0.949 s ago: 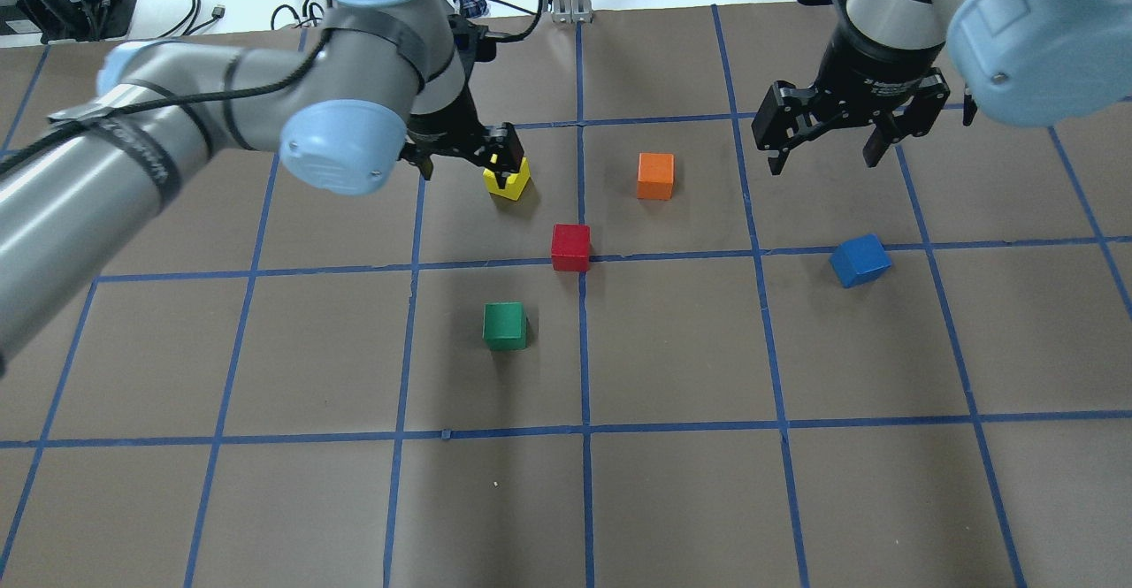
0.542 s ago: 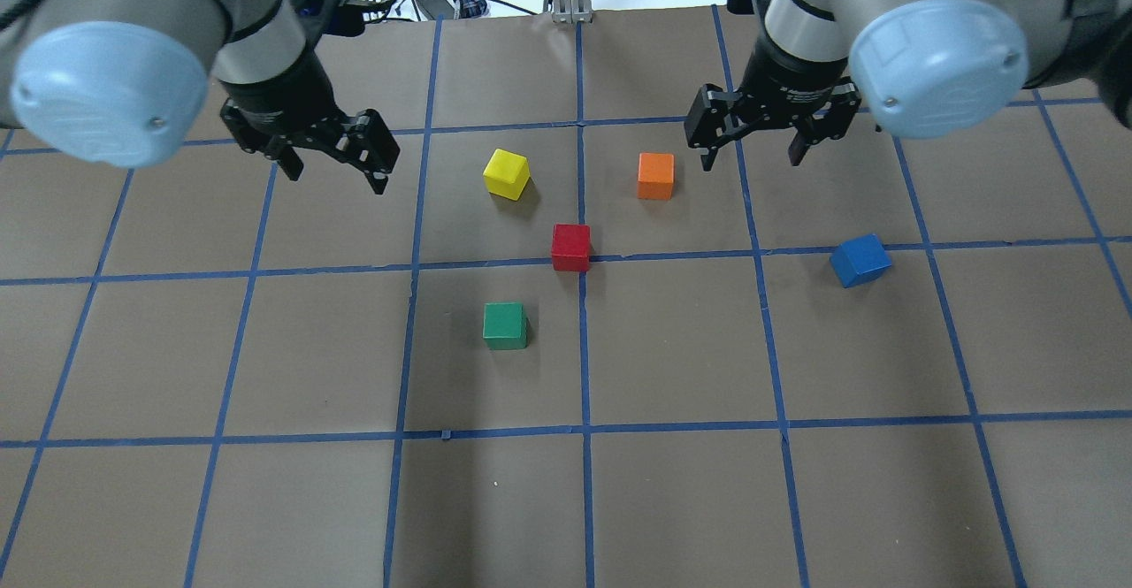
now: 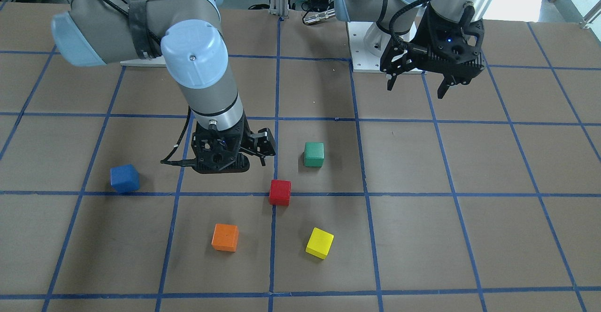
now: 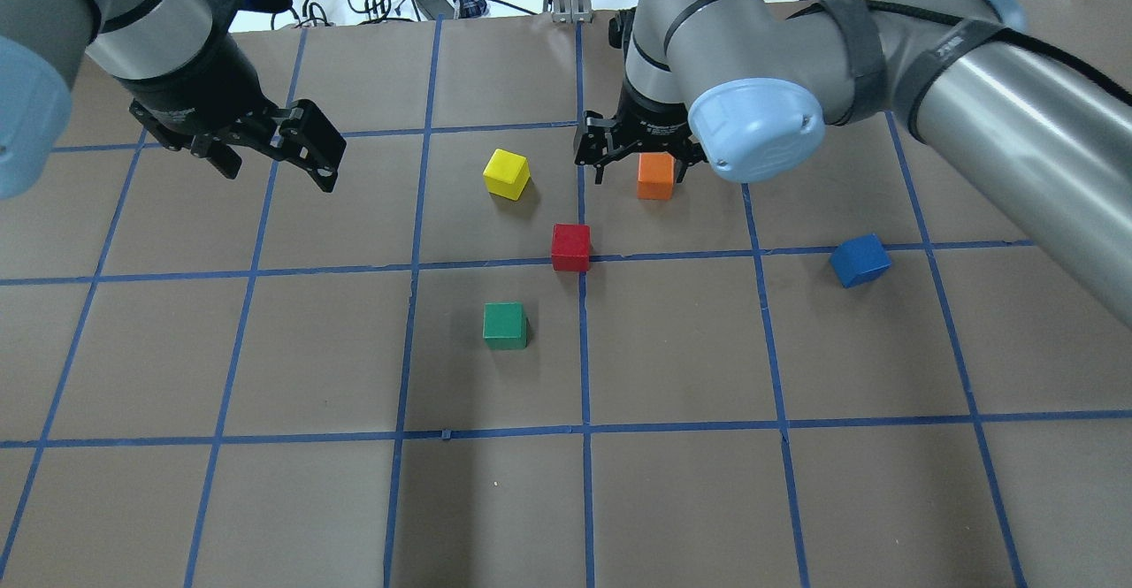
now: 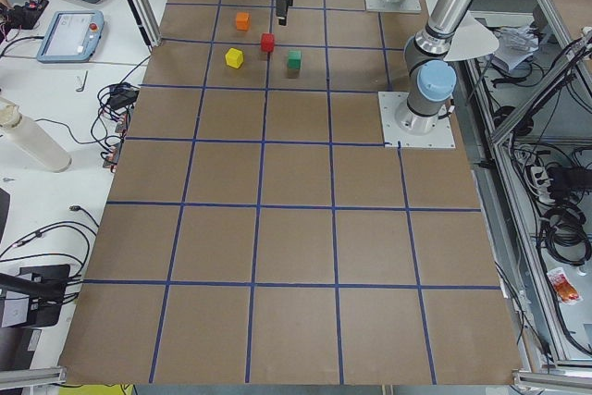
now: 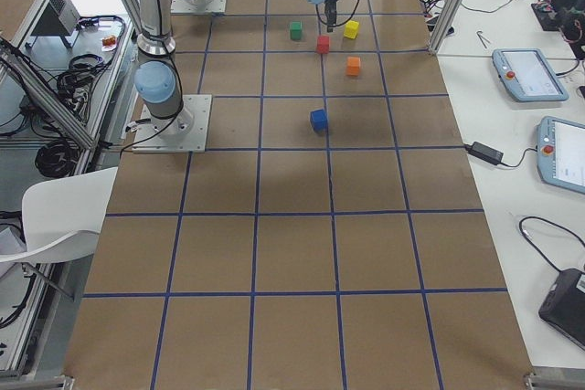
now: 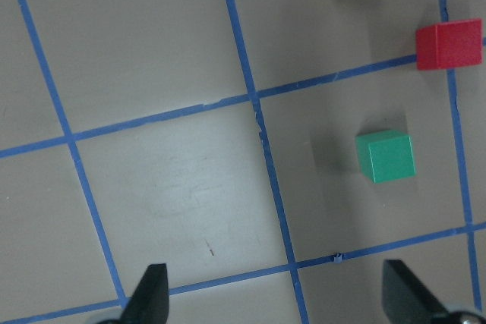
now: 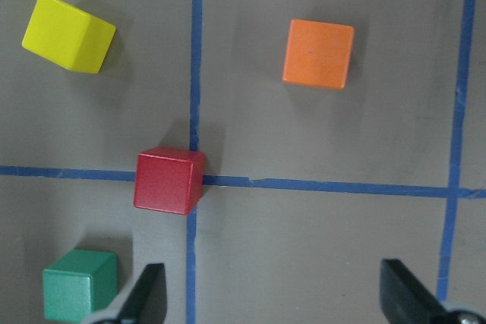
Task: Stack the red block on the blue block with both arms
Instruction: 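Open and raise the left gripper while the right gripper moves toward the red cube, then lower the right gripper onto the red cube and grasp it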
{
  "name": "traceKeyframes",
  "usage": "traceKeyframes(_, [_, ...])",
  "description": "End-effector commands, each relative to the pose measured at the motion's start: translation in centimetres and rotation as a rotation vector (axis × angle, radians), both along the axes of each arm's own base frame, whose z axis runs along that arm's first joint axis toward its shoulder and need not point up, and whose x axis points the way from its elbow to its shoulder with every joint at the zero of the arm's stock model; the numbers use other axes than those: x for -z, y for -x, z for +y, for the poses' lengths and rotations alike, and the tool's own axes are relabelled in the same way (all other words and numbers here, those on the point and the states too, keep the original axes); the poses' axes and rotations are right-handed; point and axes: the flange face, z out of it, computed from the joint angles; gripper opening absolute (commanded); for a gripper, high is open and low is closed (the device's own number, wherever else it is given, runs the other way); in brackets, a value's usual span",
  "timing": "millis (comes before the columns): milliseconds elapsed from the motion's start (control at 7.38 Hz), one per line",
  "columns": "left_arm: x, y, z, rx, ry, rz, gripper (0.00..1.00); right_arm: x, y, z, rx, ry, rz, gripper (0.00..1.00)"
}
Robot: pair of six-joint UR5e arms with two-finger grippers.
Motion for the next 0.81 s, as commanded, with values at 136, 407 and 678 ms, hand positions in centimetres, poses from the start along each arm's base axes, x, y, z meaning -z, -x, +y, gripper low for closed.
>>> traceKeyframes(136, [1.2,0.1,0.9,0.003,0.017,-0.004,1.0,5.2,-4.8,-0.7,0.065,-0.012,-0.003,1.0])
traceKeyframes(407, [1.8,0.0,1.4,0.0,0.006,0.0,1.0,8.7,-5.3,-1.5,0.092,-0.037,0.011,1.0])
traceKeyframes(678, [1.6,0.0,1.3,-0.001,0.02,0.003,1.0,12.4,-5.7,-2.3,0.098,-0.06,0.02,1.0])
